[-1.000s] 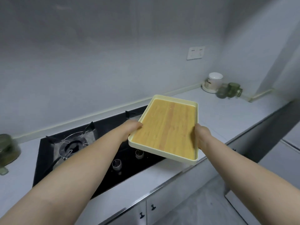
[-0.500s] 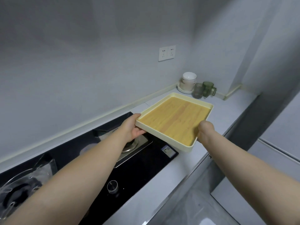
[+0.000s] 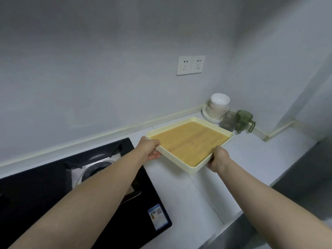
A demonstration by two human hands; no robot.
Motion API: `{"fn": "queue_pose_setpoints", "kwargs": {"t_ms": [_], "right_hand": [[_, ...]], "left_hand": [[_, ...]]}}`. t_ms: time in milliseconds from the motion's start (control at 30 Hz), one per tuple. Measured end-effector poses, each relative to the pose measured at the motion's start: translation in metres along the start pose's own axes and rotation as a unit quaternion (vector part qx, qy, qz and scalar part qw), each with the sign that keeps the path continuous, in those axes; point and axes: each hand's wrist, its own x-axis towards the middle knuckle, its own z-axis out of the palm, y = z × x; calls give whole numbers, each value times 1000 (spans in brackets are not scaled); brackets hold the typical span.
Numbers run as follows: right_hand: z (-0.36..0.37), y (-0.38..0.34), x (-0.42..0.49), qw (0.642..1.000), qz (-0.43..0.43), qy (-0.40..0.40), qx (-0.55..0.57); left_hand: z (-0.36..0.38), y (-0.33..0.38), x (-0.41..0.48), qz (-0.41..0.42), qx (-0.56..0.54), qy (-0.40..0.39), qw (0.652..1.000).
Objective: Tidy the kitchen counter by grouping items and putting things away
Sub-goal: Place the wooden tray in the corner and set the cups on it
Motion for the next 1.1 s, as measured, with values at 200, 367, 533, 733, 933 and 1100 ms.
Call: {"fn": "queue_pose_setpoints", "kwargs": {"t_ms": [200, 367, 533, 733, 933, 1100], "right_hand": [[8, -41, 74, 995, 44, -82, -38], [9, -57, 118, 990, 48, -122, -43], [14, -57, 151, 989, 36, -131, -53], [34, -51, 175, 986, 10, -118, -118], [43, -45, 184, 986, 36, -132, -93], [46, -39, 195, 983, 70, -151, -79]], "left_hand": [[23, 21, 53, -11, 27, 76, 997], [43, 32, 79, 7, -36, 110, 993], [67, 35, 104, 37, 136, 173, 975], [88, 47, 99, 126, 434, 104, 886], [110, 30, 99, 174, 603, -83, 774], [110, 6, 118, 200, 652, -76, 727]]}}
